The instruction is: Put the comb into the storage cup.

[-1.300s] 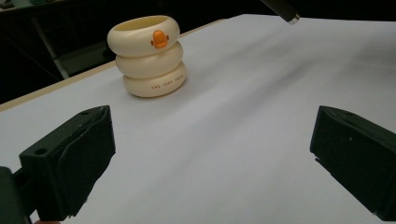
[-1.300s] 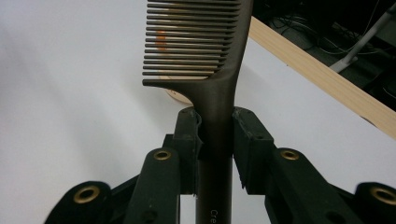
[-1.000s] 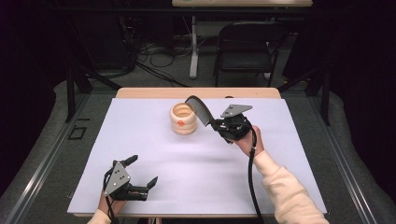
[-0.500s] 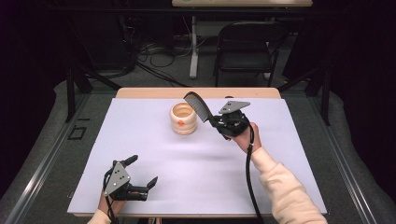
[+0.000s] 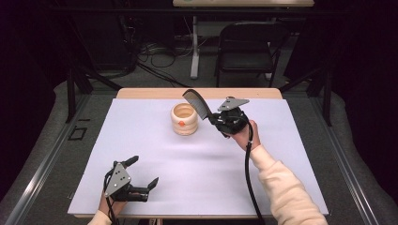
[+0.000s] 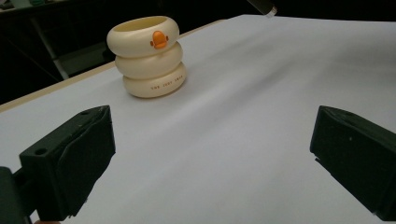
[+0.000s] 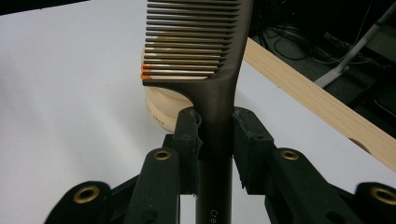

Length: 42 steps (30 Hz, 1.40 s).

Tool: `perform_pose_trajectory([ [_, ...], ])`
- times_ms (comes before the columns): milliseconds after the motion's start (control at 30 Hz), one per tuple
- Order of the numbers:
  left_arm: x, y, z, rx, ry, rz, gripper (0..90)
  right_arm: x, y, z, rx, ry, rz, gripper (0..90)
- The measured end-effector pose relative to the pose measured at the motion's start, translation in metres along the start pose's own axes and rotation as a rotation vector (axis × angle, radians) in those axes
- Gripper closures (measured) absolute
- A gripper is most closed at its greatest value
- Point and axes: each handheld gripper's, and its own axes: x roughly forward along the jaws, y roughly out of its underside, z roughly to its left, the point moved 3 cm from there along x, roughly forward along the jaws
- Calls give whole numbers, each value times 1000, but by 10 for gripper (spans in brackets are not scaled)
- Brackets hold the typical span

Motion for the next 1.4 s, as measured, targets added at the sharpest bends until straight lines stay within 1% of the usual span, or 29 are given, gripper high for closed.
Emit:
perform_pose_trajectory([
  [533,0,0,0,-1,1,0,0,5,-8,-2,0,5,-10,724],
  [767,0,0,0,-1,2,0,0,8,-11,-3,10,1,-17,724],
  [1400,0,0,0,-4,-2,-3,0,15,-20,0,10,-9,-25,724],
])
